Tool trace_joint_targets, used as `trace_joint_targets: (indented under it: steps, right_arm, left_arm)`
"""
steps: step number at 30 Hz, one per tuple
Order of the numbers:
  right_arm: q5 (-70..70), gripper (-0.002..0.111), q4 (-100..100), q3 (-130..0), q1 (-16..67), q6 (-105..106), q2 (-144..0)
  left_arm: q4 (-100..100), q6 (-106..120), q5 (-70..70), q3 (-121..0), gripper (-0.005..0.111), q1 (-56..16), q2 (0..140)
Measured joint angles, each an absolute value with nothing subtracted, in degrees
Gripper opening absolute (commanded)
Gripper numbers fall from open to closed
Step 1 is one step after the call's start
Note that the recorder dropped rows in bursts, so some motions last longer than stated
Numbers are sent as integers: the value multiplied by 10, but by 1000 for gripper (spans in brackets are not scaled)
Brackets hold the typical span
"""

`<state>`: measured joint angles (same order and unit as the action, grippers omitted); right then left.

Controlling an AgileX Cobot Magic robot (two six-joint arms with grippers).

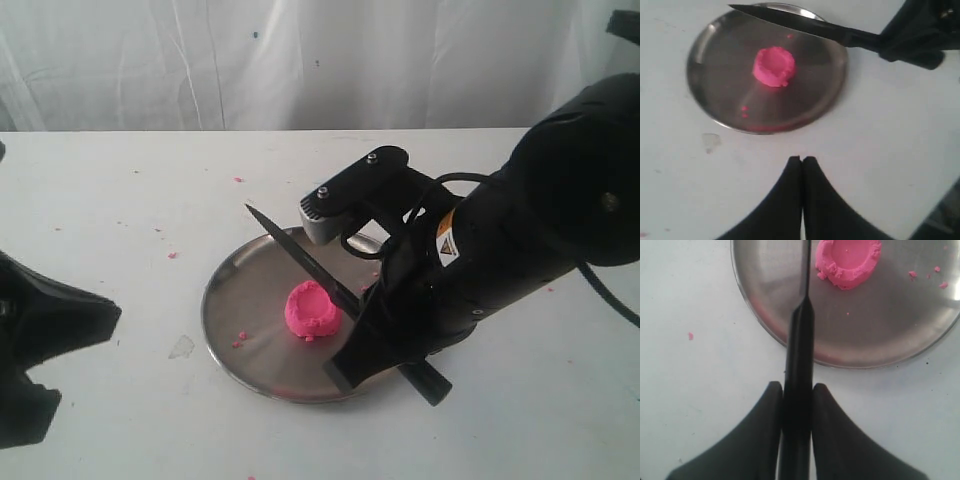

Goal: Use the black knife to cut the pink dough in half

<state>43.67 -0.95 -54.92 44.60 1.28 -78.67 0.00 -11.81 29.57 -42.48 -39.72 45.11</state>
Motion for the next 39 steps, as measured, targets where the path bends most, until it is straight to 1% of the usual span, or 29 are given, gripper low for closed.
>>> trace_joint_targets:
  steps: [3, 10, 14, 17, 21, 23, 26, 29, 33, 39]
  right_arm:
    - [437, 0, -12, -549, 446, 13, -787]
    - [432, 0, -12, -549, 446, 13, -787]
    - [430, 0, -13, -549, 446, 13, -787]
    - [430, 0, -14, -549, 446, 16, -787]
    - [430, 0, -27, -549, 446, 21, -787]
    - [432, 0, -28, -549, 446, 24, -787]
    - [440, 0, -29, -549, 446, 27, -787]
    - [449, 0, -29, -549, 446, 31, -787]
    - [450, 0, -29, -549, 446, 32, -787]
    - [444, 0, -18, -555, 446, 29, -803]
  left_arm:
    - [-134, -67, 300, -425, 0, -397, 451]
    - [-549, 266, 346, -440, 0, -397, 445]
    - [-648, 372, 338, -492, 0, -399, 430]
    - [-612, 369, 260, -519, 0, -399, 421]
    - [-413, 219, 149, -514, 0, -399, 436]
    - [-302, 117, 125, -501, 0, -387, 467]
    - [-212, 29, 112, -481, 0, -353, 531]
    - [-182, 0, 95, -469, 0, -313, 608]
    - [-172, -6, 64, -470, 0, -272, 677]
    - [-171, 8, 70, -503, 0, -215, 779]
